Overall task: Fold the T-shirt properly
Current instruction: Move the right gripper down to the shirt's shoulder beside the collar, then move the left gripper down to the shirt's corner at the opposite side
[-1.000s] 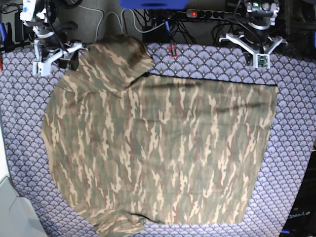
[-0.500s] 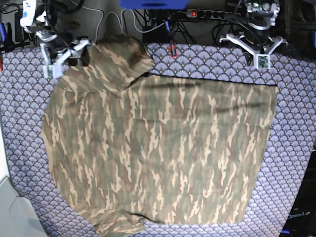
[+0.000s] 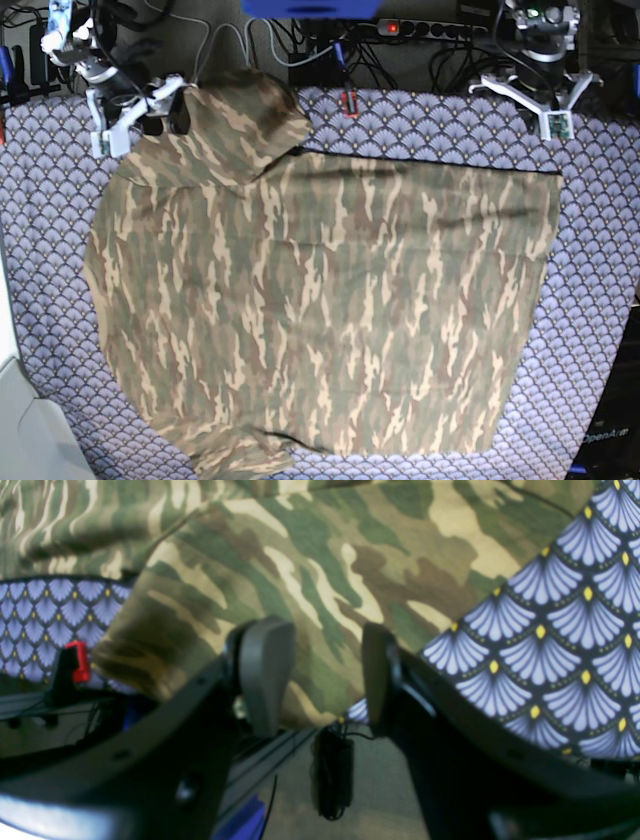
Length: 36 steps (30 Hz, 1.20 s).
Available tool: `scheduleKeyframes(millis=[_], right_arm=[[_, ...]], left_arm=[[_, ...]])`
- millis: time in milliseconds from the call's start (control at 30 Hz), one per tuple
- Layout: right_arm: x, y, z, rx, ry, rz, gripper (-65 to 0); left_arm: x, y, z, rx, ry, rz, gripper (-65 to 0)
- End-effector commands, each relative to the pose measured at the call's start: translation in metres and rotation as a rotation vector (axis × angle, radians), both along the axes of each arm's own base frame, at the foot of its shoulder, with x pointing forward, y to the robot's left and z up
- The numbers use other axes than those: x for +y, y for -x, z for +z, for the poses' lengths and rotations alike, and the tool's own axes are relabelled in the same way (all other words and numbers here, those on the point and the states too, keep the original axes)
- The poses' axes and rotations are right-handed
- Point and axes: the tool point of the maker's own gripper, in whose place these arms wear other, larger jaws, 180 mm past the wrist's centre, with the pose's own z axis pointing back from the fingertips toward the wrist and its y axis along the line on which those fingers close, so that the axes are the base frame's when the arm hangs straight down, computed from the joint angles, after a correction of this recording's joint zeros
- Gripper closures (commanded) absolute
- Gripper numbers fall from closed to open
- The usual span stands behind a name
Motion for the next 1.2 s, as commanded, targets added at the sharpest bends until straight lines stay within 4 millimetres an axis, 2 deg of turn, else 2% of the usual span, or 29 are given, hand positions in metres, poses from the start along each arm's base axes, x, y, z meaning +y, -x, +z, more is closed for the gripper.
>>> scheduleKeyframes(millis=[0, 167, 300, 467, 767, 900, 1167], right_arm=[[0.002, -0.003, 0.005, -0.030, -0.015, -0.012, -27.3], [-0.018, 0.002, -0.016, 0.018, -0.036, -0.134, -27.4], [-0.023, 0.011, -0.033, 0.070, -0.046, -0.157, -27.4], [-0.023, 0.005, -0.033, 0.060, -0.051, -0.160, -27.4], [-0.007, 0.012, -0.039, 0.107, -0.092, -0.159, -27.4], [0.013, 0.006, -0.039, 0.105, -0.126, -0.124, -27.3], [0.016, 0.002, -0.039, 0.121, -0.131, -0.106, -26.8]], left_arm=[[0.002, -0.006, 0.010, -0.043, -0.014, -0.004, -0.3], [0.002, -0.006, 0.010, -0.042, -0.014, -0.005, -0.3], [0.002, -0.006, 0.010, -0.043, -0.014, -0.004, -0.3], [0.002, -0.007, 0.011, -0.045, -0.014, -0.004, -0.3], [0.002, -0.007, 0.011, -0.045, -0.018, -0.007, -0.3], [0.003, -0.007, 0.011, -0.045, -0.019, -0.008, -0.3], [0.003, -0.007, 0.011, -0.045, -0.020, -0.009, -0.3]])
